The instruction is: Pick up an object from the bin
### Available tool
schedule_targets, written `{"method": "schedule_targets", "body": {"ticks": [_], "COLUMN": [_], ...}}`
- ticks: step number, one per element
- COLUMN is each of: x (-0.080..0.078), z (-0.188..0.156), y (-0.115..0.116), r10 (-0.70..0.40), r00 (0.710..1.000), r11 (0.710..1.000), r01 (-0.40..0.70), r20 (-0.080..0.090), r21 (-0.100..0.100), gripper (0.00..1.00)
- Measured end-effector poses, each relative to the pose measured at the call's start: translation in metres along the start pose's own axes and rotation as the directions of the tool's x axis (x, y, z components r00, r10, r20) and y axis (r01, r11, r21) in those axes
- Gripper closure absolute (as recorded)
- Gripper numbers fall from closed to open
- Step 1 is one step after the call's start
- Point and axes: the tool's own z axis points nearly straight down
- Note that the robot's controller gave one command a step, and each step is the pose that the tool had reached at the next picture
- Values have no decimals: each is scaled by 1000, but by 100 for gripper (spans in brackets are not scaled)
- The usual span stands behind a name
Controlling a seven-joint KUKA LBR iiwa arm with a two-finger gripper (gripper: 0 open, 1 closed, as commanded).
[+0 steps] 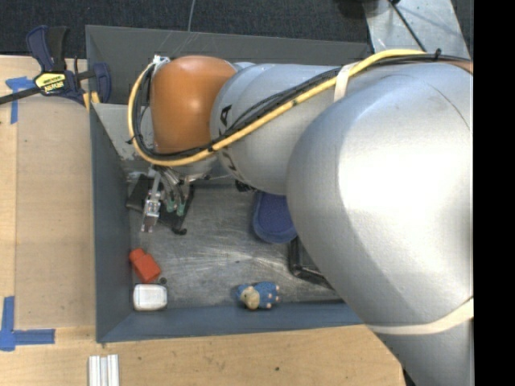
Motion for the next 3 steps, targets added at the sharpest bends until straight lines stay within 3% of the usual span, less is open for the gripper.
{"method": "schedule_targets", "body": {"ticks": [1,2,3], "x": [-7,-8,-11], "z": [27,25,22], "y": [-18,-17,-17], "r10": [162,159,160], "r00": [987,987,987], "r11": [987,987,987], "r01": [-162,-159,-160], "r20": [-3,1,10], "r21": [-1,-1,-4], "gripper": [0,0,100]}}
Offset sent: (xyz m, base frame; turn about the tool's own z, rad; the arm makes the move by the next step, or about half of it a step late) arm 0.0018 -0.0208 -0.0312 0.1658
